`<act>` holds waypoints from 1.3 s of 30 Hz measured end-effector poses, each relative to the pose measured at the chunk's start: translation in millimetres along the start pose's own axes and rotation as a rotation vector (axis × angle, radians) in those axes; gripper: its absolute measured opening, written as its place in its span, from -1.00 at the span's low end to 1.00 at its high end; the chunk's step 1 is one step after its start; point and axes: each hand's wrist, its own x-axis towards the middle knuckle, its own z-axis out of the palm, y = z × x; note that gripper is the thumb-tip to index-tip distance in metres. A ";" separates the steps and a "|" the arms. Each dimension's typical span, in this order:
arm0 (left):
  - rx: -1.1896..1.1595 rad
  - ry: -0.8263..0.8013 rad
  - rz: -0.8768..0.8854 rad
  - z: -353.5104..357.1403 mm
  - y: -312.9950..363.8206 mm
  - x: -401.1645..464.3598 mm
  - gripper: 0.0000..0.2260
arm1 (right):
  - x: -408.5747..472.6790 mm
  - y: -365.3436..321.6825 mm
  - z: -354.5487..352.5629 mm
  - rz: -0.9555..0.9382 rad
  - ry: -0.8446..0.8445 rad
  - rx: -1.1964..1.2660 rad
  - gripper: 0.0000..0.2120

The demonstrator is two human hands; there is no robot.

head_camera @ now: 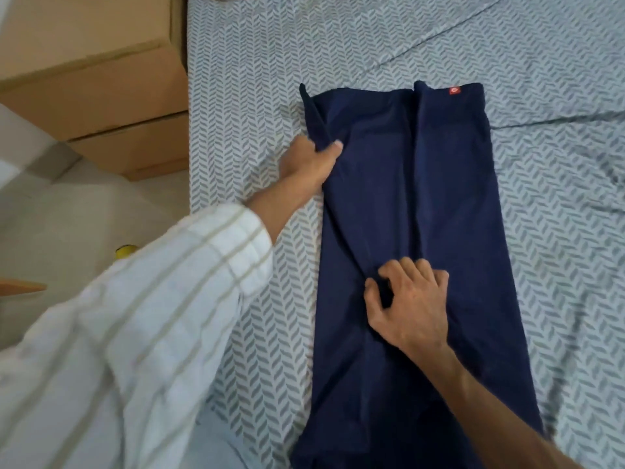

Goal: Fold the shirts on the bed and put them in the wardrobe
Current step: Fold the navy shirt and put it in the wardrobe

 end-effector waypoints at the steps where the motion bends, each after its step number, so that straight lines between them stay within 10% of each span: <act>1: 0.007 0.017 -0.025 1.9 11.0 20.8 -0.51 | 1.1 0.9 1.0 -0.001 0.004 0.015 -0.77; 15: 0.066 0.370 0.066 15.6 78.4 136.5 -0.69 | 5.0 4.0 6.6 0.042 0.025 0.061 -0.80; 27: 0.161 -0.011 0.133 75.4 114.5 109.7 -0.57 | 6.3 5.0 1.9 0.082 0.065 0.233 -0.80; 32: -0.004 0.162 0.208 61.6 84.7 112.5 -0.69 | 5.9 5.3 1.8 0.099 0.064 0.213 -0.79; 39: -0.180 -0.064 -0.143 40.5 67.4 121.6 -0.61 | 5.4 3.0 3.3 0.110 0.068 0.176 -0.78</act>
